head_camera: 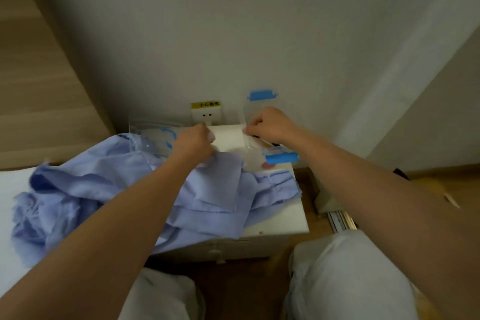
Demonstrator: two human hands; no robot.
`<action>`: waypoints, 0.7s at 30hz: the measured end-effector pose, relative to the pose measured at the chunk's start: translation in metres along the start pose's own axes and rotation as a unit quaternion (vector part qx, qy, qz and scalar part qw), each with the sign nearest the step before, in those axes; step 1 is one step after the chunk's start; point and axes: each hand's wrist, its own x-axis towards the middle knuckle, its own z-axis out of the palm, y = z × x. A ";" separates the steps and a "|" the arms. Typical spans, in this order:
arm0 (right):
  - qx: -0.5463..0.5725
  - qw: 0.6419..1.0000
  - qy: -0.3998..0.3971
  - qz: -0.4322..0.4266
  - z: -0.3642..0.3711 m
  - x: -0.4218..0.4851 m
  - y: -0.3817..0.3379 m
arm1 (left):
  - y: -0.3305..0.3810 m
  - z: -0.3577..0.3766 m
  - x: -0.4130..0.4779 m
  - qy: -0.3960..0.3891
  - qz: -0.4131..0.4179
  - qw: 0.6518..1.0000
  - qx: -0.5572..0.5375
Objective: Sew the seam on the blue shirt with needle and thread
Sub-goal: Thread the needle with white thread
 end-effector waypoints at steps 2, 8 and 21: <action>-0.032 0.999 0.034 -0.009 0.006 0.002 -0.005 | -0.017 -0.005 -0.008 -0.004 -0.036 0.998 0.060; 0.011 0.984 0.127 -0.125 0.031 -0.009 -0.033 | -0.033 -0.007 -0.022 0.018 -0.022 0.985 0.170; -0.124 0.974 -0.189 -0.020 0.068 -0.038 -0.065 | -0.055 -0.015 -0.040 0.074 0.012 0.987 0.144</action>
